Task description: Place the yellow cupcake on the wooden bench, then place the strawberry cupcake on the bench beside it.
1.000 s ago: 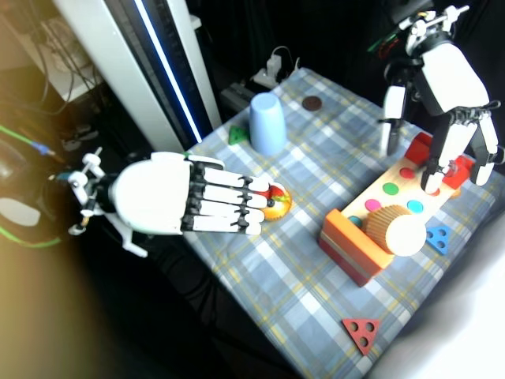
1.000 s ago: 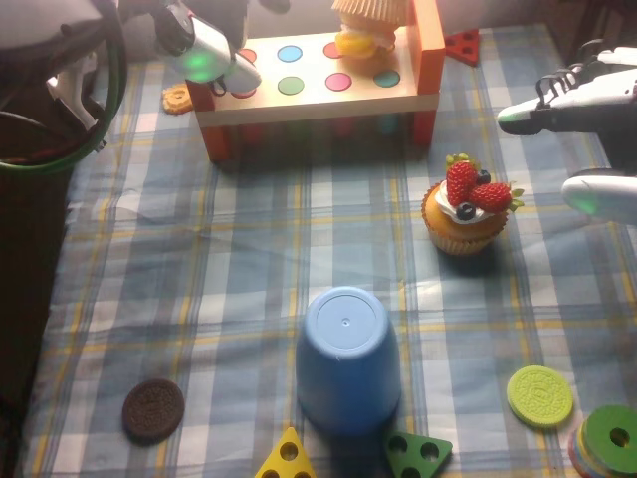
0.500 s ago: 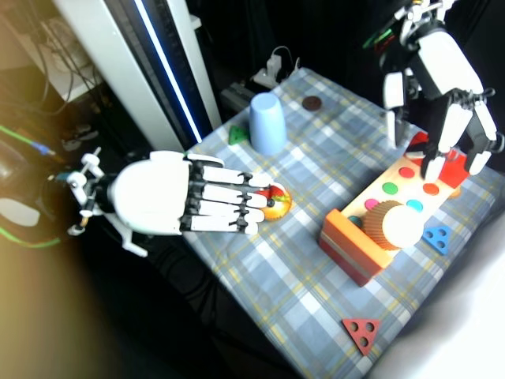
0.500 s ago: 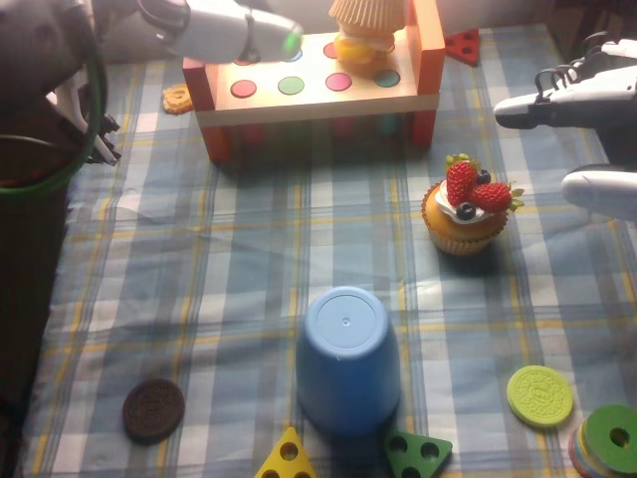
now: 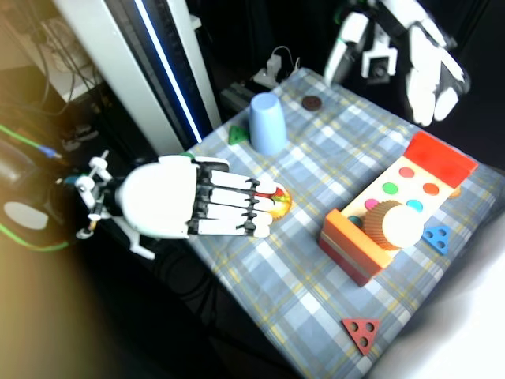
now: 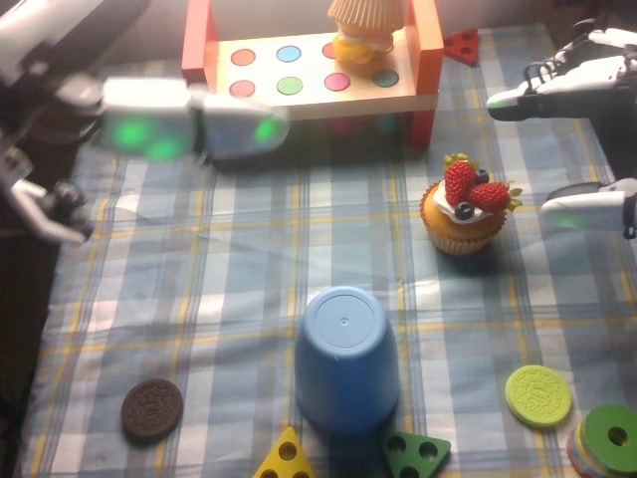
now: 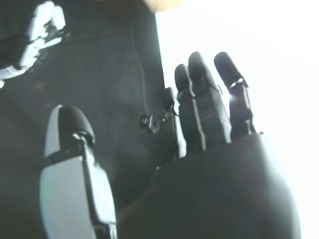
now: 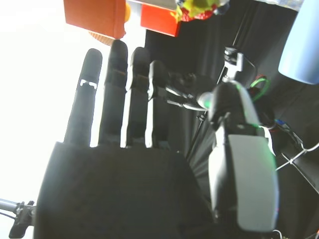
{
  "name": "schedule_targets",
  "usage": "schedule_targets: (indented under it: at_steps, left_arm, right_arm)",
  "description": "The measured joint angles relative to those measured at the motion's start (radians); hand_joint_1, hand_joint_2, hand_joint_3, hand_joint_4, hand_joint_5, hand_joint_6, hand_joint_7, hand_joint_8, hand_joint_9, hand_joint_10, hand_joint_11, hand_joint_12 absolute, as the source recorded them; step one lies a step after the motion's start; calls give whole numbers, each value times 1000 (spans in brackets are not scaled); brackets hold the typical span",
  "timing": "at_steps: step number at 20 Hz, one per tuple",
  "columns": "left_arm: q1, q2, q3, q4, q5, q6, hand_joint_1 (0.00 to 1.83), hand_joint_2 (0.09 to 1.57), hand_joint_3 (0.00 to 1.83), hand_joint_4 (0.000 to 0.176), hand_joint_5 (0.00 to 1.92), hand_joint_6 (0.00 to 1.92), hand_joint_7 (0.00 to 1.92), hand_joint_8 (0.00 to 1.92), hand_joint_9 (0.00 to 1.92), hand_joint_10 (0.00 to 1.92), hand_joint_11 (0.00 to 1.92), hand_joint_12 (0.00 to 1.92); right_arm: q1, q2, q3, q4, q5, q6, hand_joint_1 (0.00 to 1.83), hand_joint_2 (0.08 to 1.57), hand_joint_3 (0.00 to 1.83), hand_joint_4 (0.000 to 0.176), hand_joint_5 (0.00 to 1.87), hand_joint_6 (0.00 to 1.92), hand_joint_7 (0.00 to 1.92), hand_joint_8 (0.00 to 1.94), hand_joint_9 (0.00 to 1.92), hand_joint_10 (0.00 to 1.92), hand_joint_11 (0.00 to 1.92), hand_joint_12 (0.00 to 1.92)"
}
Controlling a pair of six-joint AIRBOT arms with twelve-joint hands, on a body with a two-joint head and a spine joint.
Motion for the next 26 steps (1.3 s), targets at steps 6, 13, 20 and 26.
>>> schedule_targets:
  at_steps: [6,13,20,26]
  left_arm:
    - [156,130,-71,-8,-119,-141,788,784,0,108,149,9,108,8,81,15,79,39]
    - [177,122,-74,-25,-109,-141,755,842,17,117,140,2,159,12,105,11,9,26]
    - [177,116,-74,-29,-101,-141,791,821,0,119,164,0,181,2,138,1,0,198]
    - [186,116,-74,-35,-97,-141,821,812,0,158,125,0,160,1,121,0,0,8]
  right_arm:
    - [72,-67,45,-68,-116,0,880,964,0,38,491,0,750,13,702,11,148,995]
    - [112,-129,93,-85,-207,0,1101,902,0,38,538,4,833,27,619,1061,290,1838]
    - [140,-164,107,-129,-251,3,1102,976,4,0,846,18,1066,31,852,733,426,1556]
    - [143,-159,112,-162,-220,80,1243,1125,0,0,1009,734,909,1397,699,1609,414,1582]
